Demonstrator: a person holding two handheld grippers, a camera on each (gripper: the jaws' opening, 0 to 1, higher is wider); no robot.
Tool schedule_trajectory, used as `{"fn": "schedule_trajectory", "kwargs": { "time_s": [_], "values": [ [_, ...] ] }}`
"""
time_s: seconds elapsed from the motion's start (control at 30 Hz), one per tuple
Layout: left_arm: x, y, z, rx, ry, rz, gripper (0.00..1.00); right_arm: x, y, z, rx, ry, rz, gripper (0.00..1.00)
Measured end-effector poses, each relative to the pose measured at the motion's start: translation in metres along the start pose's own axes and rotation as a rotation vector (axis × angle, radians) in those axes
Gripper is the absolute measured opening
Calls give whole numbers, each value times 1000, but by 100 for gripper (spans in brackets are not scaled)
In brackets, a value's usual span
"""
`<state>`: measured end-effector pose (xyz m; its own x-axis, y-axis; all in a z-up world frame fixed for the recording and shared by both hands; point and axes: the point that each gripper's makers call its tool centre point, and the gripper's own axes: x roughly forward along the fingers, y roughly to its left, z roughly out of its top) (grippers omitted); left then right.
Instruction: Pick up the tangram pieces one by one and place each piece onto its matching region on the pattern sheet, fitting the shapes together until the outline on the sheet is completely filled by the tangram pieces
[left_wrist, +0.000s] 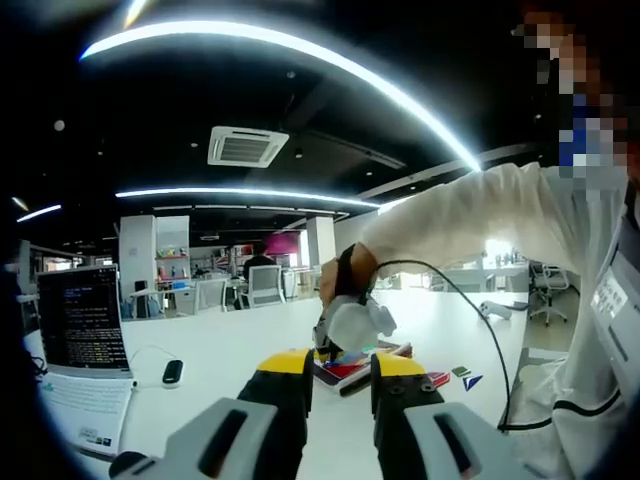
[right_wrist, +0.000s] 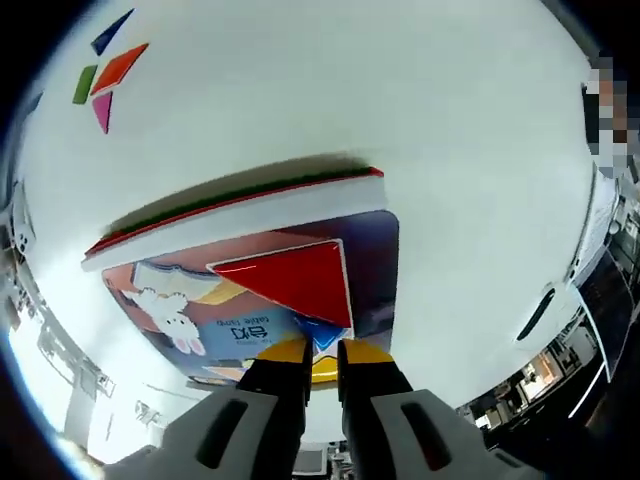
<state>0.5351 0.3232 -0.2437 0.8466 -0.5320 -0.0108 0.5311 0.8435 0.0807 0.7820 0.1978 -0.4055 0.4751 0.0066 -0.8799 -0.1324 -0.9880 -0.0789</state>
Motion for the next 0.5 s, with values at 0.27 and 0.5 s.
{"fn": "schedule_trajectory", "kwargs": {
  "time_s": [0.27, 0.5],
  "values": [
    [0, 1, 2, 2, -5, 0, 25, 2, 0, -5, 212, -50, 41, 11],
    [-1, 4, 3, 1, -9, 7, 25, -8, 12, -19, 360, -53, 56, 12]
  ]
}}
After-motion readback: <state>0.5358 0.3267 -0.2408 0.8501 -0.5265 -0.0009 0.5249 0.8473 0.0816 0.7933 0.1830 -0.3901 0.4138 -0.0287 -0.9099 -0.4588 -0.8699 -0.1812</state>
